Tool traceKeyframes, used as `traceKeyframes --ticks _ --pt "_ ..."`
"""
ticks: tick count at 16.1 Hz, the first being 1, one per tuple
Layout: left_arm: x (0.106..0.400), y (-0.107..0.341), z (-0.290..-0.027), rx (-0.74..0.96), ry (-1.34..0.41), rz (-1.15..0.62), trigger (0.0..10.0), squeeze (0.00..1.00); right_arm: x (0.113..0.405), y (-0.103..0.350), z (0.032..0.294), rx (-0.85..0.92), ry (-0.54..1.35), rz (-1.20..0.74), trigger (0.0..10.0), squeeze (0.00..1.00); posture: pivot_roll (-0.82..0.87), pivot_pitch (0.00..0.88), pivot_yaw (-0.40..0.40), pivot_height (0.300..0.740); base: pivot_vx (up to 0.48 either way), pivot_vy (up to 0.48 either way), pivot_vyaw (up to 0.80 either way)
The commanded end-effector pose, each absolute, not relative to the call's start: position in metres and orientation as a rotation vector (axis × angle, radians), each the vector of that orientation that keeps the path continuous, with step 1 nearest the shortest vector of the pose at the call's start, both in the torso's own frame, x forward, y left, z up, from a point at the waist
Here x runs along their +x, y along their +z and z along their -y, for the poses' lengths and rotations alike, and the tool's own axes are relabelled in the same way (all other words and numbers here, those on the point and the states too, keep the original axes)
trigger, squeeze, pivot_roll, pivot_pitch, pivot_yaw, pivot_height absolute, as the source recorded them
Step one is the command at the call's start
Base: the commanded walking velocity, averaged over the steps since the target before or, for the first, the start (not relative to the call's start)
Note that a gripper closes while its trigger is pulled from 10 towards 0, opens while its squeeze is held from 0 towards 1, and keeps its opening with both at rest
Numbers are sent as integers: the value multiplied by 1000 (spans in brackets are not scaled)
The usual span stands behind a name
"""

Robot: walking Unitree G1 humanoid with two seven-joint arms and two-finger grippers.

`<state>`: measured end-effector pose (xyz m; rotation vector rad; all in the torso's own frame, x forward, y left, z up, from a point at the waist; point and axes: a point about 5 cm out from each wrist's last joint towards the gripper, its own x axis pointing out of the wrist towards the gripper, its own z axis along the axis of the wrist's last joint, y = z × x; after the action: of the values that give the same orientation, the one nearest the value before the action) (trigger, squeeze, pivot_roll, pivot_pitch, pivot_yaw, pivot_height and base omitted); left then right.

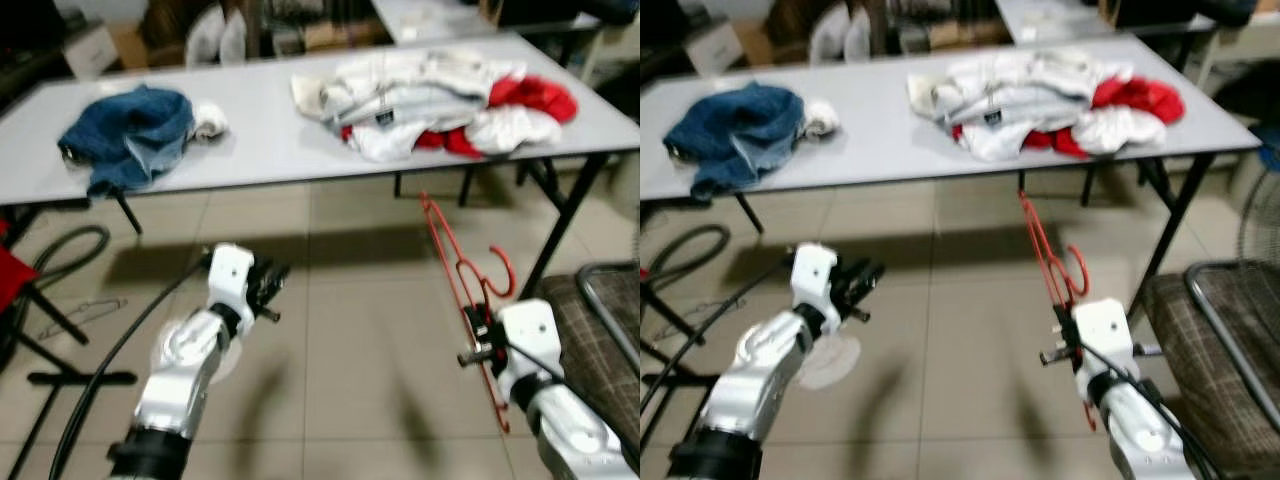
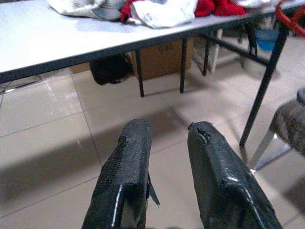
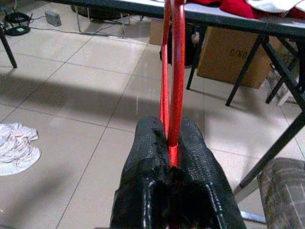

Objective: Hang hanger

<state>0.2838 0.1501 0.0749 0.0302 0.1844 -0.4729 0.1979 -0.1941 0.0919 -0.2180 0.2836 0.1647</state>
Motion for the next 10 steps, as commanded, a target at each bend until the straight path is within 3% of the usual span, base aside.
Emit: traceKeyframes --ticks 1,7,10 --pt "278 67 -167 57 -438 -226 10000 0 200 91 189 -192 178 -275 10000 0 -152 0 94 740 307 0 0" --pt "254 92 -185 15 -346 -175 10000 0 224 89 187 -139 134 -150 10000 0 -23 0 86 740 309 0 0" --pt "233 91 -194 36 -320 -191 10000 0 238 88 184 -142 211 -126 10000 0 34 0 70 740 310 0 0"
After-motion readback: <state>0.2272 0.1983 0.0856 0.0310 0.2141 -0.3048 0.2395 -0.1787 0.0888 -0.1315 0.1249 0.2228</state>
